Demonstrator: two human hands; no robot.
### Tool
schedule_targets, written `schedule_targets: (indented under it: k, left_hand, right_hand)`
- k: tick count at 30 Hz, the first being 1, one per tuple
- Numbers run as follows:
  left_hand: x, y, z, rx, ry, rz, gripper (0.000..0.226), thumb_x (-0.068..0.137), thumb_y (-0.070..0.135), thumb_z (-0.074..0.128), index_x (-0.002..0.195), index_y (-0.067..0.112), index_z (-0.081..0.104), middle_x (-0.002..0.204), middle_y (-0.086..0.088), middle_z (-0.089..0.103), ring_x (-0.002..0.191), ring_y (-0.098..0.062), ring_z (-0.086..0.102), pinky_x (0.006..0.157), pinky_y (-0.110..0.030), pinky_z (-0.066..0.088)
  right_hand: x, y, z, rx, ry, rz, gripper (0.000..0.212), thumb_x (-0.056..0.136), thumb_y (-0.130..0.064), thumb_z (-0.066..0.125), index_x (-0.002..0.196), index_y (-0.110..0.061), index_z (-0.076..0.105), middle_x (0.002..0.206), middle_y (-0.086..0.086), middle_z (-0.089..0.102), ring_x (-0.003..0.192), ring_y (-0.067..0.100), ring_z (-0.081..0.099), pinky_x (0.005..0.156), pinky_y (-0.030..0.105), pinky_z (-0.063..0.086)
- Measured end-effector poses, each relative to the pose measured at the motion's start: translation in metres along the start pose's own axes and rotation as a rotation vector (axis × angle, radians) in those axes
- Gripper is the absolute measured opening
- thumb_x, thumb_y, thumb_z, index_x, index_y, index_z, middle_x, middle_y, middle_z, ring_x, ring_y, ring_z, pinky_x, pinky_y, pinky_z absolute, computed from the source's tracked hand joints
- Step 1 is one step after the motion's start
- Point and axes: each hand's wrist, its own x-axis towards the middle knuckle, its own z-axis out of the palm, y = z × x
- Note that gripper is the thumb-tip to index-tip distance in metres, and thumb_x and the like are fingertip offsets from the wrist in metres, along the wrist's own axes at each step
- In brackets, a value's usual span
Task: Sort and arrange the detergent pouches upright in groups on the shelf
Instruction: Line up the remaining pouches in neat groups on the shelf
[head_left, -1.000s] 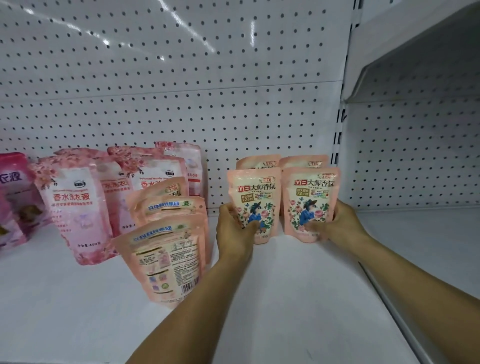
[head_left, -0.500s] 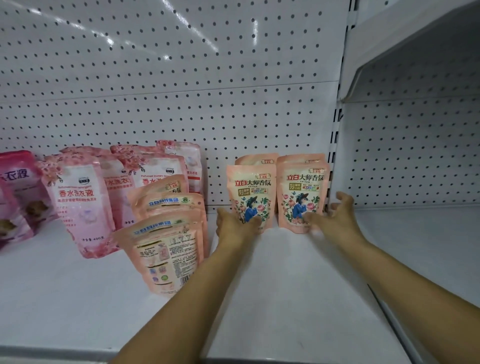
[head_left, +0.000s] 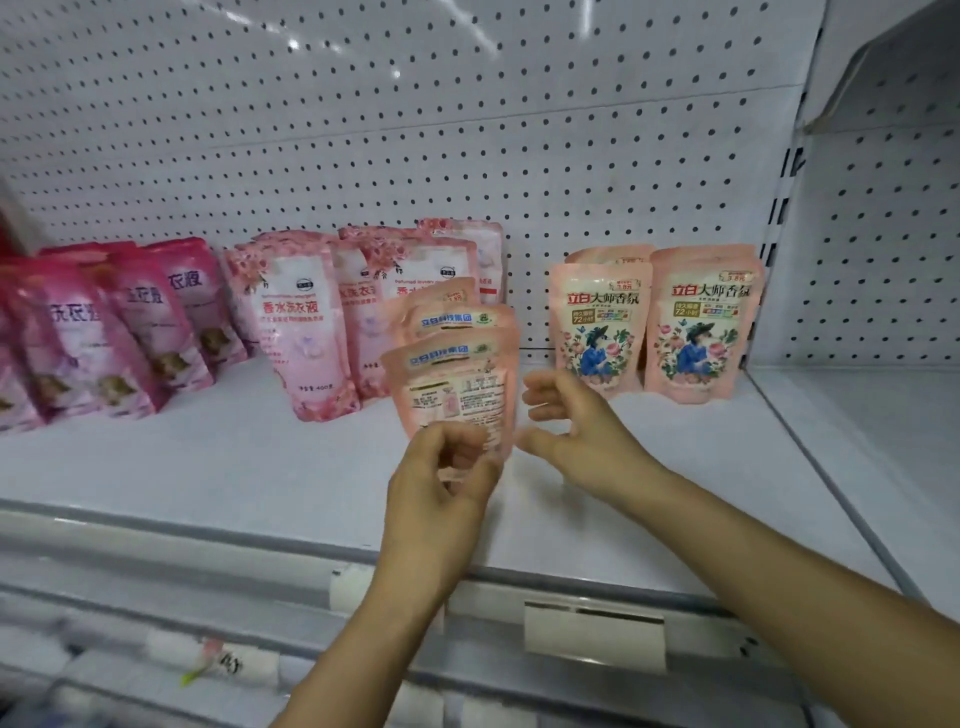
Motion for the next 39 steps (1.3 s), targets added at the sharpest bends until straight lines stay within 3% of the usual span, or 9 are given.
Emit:
schedule_targets:
  k: [7,12,16,20,23,26,30,36,39]
  left_hand:
    - [0.001,-0.013,-0.033,-0.09,-0.087,-0.127,0.08,0.061,0.038,0.091,0.126,0.032,0.044,0.124,0.013,0.056,0.112,-0.001,0.058,0.089,-0.026,0.054]
    - [0.004,-0.01,-0.042,-0.304,-0.019,-0.163,0.012,0.094,0.029,0.06,0.102,0.027,0.069,0.092,0.007,0.078,0.086,-0.01,0.074,0.07,-0.023,0.059]
    - [0.008,-0.003,-0.042,-0.331,-0.2,-0.17,0.035,0.081,0.054,0.052,0.097,0.029,0.069,0.089,0.007,0.079,0.083,-0.014,0.076,0.071,-0.028,0.06]
    - [0.005,0.007,-0.031,-0.323,-0.374,-0.13,0.041,0.079,0.055,0.052,0.105,0.028,0.068,0.093,0.008,0.079,0.085,-0.011,0.075,0.067,-0.02,0.058]
    - [0.012,0.002,-0.026,-0.292,-0.214,-0.089,0.046,0.082,0.059,0.047,0.113,0.027,0.058,0.114,0.011,0.066,0.1,-0.003,0.065,0.072,-0.01,0.05]
    - [0.037,-0.005,-0.027,-0.263,0.031,-0.177,0.035,0.093,0.037,0.063,0.119,0.021,0.045,0.125,0.005,0.051,0.104,-0.004,0.053,0.073,-0.007,0.038]
    - [0.071,-0.007,-0.019,-0.301,-0.057,-0.281,0.047,0.091,0.006,0.067,0.131,0.008,0.042,0.127,-0.005,0.058,0.089,0.001,0.058,0.054,-0.004,0.046]
    - [0.064,-0.016,0.002,-0.194,-0.151,-0.284,0.025,0.084,0.008,0.075,0.1,0.01,0.055,0.1,-0.014,0.065,0.084,-0.02,0.069,0.071,-0.039,0.063]
    - [0.053,-0.012,0.013,-0.114,-0.362,-0.213,0.036,0.078,0.004,0.081,0.1,0.016,0.055,0.085,-0.006,0.056,0.061,-0.01,0.063,0.07,-0.043,0.062]
  right_hand:
    - [-0.019,-0.016,0.031,-0.107,-0.212,-0.149,0.042,0.085,0.008,0.055,0.116,-0.018,0.067,0.104,-0.005,0.07,0.089,0.007,0.064,0.075,0.013,0.048]
    - [-0.035,-0.014,0.029,-0.05,-0.103,-0.129,0.047,0.082,0.012,0.054,0.094,-0.03,0.069,0.097,-0.01,0.068,0.087,0.001,0.062,0.073,0.014,0.046]
    - [-0.04,-0.012,0.028,0.154,-0.172,0.059,0.055,0.076,-0.01,0.08,0.123,-0.025,0.055,0.113,-0.007,0.067,0.101,0.005,0.065,0.076,0.019,0.053]
    - [-0.051,-0.009,0.032,0.282,-0.068,0.109,0.045,0.072,0.007,0.078,0.108,-0.017,0.064,0.1,-0.002,0.077,0.092,0.016,0.073,0.078,0.028,0.058]
    - [-0.059,0.0,0.009,0.23,0.084,0.123,0.037,0.071,0.003,0.079,0.101,-0.016,0.068,0.096,-0.004,0.077,0.088,0.015,0.074,0.073,0.026,0.059]
    - [-0.069,0.011,-0.029,0.221,0.248,0.169,0.035,0.07,0.0,0.081,0.1,-0.013,0.07,0.094,-0.001,0.078,0.083,0.015,0.075,0.068,0.024,0.059]
    - [-0.071,0.025,-0.071,0.179,0.444,0.236,0.037,0.07,-0.005,0.082,0.103,-0.017,0.07,0.095,-0.003,0.077,0.084,0.018,0.074,0.074,0.034,0.058]
    - [-0.073,0.031,-0.093,0.19,0.387,0.231,0.028,0.077,-0.002,0.077,0.097,-0.02,0.069,0.087,-0.01,0.077,0.071,0.004,0.073,0.05,0.013,0.052]
    - [-0.073,0.034,-0.1,0.184,0.381,0.218,0.027,0.076,0.001,0.077,0.094,-0.018,0.07,0.081,-0.013,0.076,0.068,0.003,0.073,0.05,0.014,0.052]
